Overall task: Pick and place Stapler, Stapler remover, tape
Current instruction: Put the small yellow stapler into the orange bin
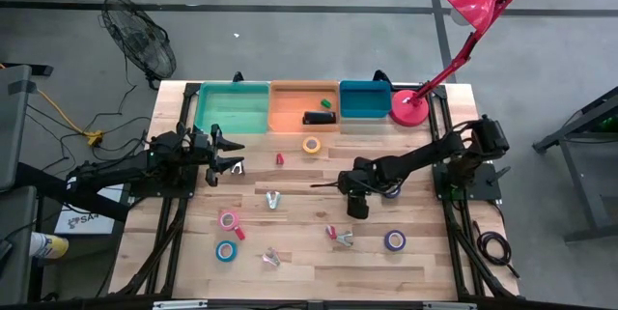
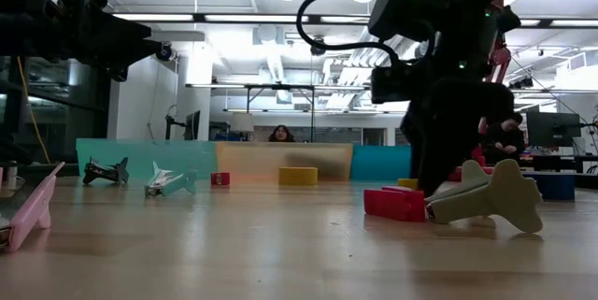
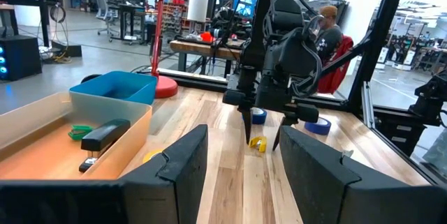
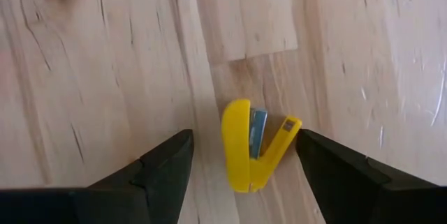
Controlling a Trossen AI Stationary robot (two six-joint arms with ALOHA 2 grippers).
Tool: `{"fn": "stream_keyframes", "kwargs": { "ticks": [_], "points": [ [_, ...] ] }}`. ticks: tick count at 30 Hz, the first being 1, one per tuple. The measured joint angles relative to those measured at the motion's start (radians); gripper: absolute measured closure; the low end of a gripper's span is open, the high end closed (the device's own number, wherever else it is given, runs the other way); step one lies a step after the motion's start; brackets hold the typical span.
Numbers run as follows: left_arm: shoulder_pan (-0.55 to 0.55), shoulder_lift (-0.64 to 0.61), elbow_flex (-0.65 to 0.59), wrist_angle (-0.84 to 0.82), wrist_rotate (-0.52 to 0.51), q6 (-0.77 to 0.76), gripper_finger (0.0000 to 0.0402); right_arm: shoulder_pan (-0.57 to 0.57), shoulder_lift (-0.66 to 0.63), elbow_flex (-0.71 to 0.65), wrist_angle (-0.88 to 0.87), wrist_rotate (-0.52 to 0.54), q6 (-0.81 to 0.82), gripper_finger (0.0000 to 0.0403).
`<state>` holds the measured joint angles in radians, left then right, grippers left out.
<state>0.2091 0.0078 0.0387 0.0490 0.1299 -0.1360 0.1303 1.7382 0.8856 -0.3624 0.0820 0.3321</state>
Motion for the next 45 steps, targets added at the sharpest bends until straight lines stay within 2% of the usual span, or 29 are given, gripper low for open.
{"fn": "stream_keyframes", "kwargs": {
  "ticks": [5, 9, 19, 24, 32, 40, 45],
  "points": [
    [0.0, 0.0, 0.0, 0.0, 0.0, 0.0, 0.0224, 0.0, 0.001, 0.0, 0.005, -0.001, -0.001, 0.0159],
    [0.0, 0.0, 0.0, 0.0, 0.0, 0.0, 0.0224, -0.001, 0.001, 0.002, -0.007, -0.006, 0.005, 0.0185],
    [0.0, 0.0, 0.0, 0.0, 0.0, 0.0, 0.0224, -0.001, 0.001, 0.002, -0.007, -0.006, 0.0, 0.0298],
    [0.0, 0.0, 0.0, 0.0, 0.0, 0.0, 0.0224, -0.003, 0.002, 0.015, -0.014, -0.021, -0.068, 0.0355],
    [0.0, 0.0, 0.0, 0.0, 0.0, 0.0, 0.0224, -0.111, 0.005, 0.164, -0.01, -0.035, -0.241, 0.0357],
    [0.0, 0.0, 0.0, 0.0, 0.0, 0.0, 0.0224, -0.333, 0.005, 0.339, -0.008, -0.041, -0.416, 0.0355],
    [0.0, 0.0, 0.0, 0.0, 0.0, 0.0, 0.0224, -0.471, 0.003, 0.377, 0.043, -0.051, -0.52, 0.0352]
  ]
}}
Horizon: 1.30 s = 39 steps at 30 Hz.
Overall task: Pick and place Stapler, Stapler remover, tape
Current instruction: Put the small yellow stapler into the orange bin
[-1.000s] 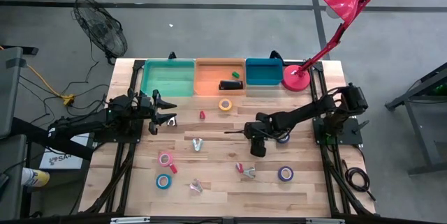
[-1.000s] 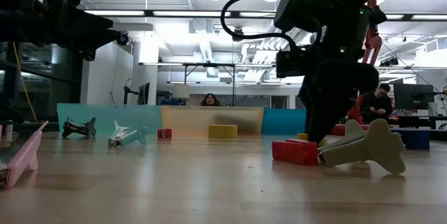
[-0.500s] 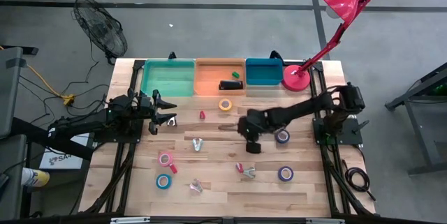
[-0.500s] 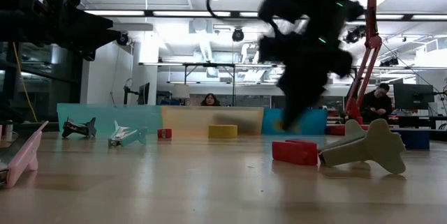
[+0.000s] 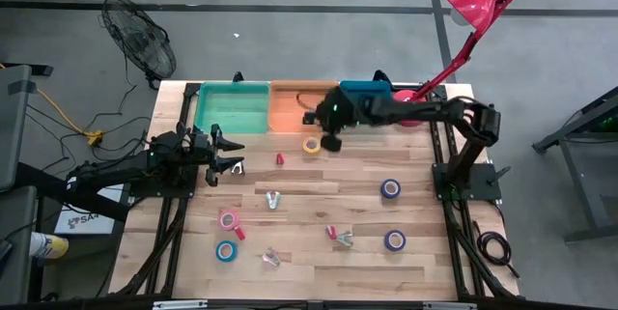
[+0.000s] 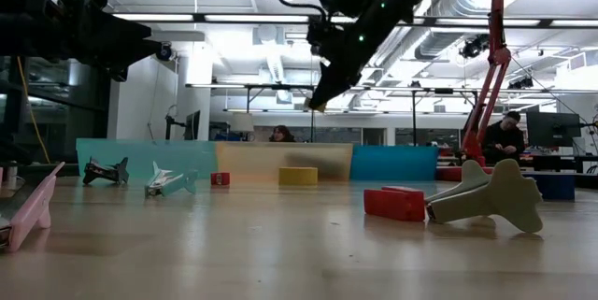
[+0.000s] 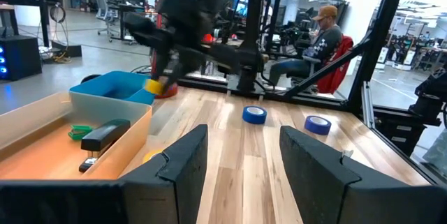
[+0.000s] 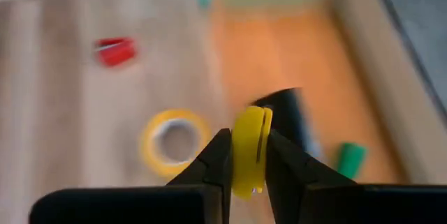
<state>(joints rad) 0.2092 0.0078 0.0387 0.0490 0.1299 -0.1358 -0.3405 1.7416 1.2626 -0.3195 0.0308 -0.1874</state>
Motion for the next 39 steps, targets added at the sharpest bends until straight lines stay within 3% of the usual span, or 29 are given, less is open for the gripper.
{"fn": "stream_keyframes", "kwargs": {
  "ticks": [6, 15, 25, 39],
  "points": [
    [0.0, 0.0, 0.0, 0.0, 0.0, 0.0, 0.0224, -0.158, 0.039, -0.002, 0.099, -0.121, -0.066, 0.0352],
    [0.0, 0.0, 0.0, -0.001, 0.0, 0.0, 0.0224, -0.298, 0.172, -0.002, 0.242, -0.247, -0.007, 0.0351],
    [0.0, 0.0, 0.0, 0.0, 0.0, 0.0, 0.0224, -0.335, 0.194, -0.002, 0.251, -0.25, -0.022, 0.0345],
    [0.0, 0.0, 0.0, 0.0, 0.0, 0.0, 0.0224, -0.318, 0.195, -0.002, 0.206, -0.281, -0.003, 0.0262]
  ]
}}
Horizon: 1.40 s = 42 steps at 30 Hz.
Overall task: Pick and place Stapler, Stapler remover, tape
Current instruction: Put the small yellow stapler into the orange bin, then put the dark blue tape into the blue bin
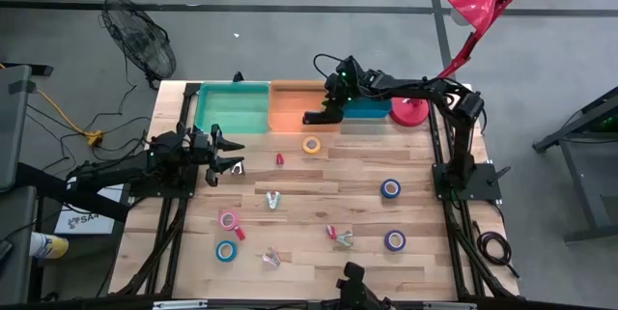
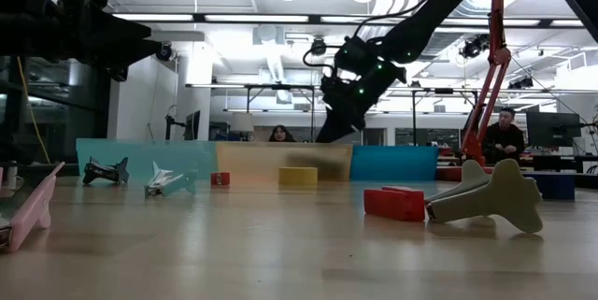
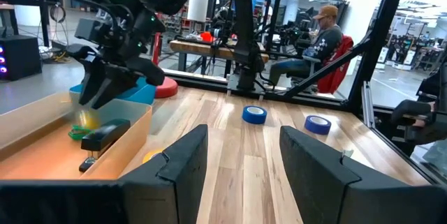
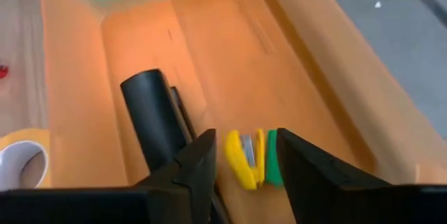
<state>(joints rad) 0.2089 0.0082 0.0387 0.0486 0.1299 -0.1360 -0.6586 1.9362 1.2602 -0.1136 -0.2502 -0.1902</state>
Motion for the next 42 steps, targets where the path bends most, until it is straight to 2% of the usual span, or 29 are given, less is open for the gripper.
{"fn": "stream_keyframes", "kwargs": {
  "ticks": [8, 14, 20, 26, 34, 42],
  "points": [
    [0.0, 0.0, 0.0, 0.0, 0.0, 0.0, 0.0224, 0.001, -0.008, 0.0, -0.051, -0.002, 0.009, 0.0219],
    [0.0, 0.0, 0.0, 0.0, 0.0, 0.0, 0.0224, 0.005, -0.092, 0.001, -0.133, 0.006, 0.0, 0.0216],
    [0.0, 0.0, 0.0, 0.0, 0.0, 0.0, 0.0224, 0.023, -0.21, 0.002, -0.33, 0.007, -0.001, 0.0221],
    [0.0, 0.0, 0.0, 0.0, 0.0, 0.0, 0.0224, 0.077, -0.305, 0.002, -0.63, 0.026, 0.025, 0.0222],
    [0.0, 0.0, 0.0, 0.0, 0.0, 0.0, 0.0224, 0.202, -0.407, 0.002, -1.047, 0.197, 0.233, 0.0222],
    [0.0, 0.0, 0.0, 0.0, 0.0, 0.0, 0.0224, 0.408, -0.451, 0.001, -1.122, 0.266, 0.533, 0.0222]
  ]
}}
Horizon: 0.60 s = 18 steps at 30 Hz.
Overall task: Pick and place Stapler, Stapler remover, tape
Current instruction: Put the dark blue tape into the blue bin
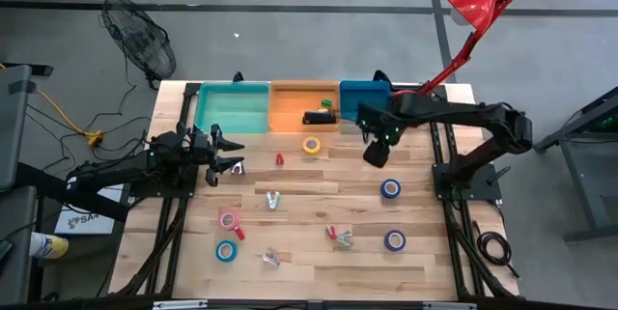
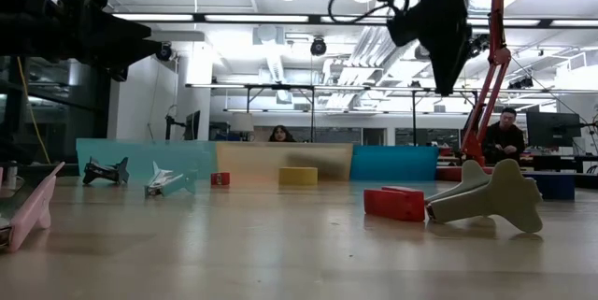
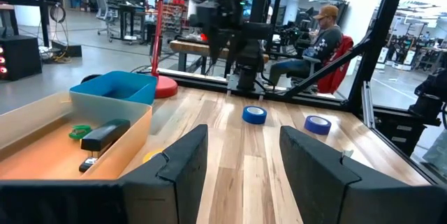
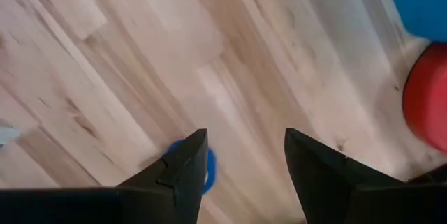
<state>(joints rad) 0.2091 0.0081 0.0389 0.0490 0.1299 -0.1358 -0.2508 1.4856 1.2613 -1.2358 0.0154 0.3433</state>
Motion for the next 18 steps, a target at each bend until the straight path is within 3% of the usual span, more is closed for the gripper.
{"fn": "stream_keyframes", "kwargs": {
  "ticks": [10, 18],
  "points": [
    [0.0, 0.0, 0.0, 0.0, 0.0, 0.0, 0.0224, 0.273, -0.001, 0.0, -0.003, 0.124, 0.305, 0.0222],
    [0.0, 0.0, 0.0, 0.0, 0.0, 0.0, 0.0224, 0.452, -0.001, -0.033, 0.028, 0.14, 0.57, 0.0222]
  ]
}}
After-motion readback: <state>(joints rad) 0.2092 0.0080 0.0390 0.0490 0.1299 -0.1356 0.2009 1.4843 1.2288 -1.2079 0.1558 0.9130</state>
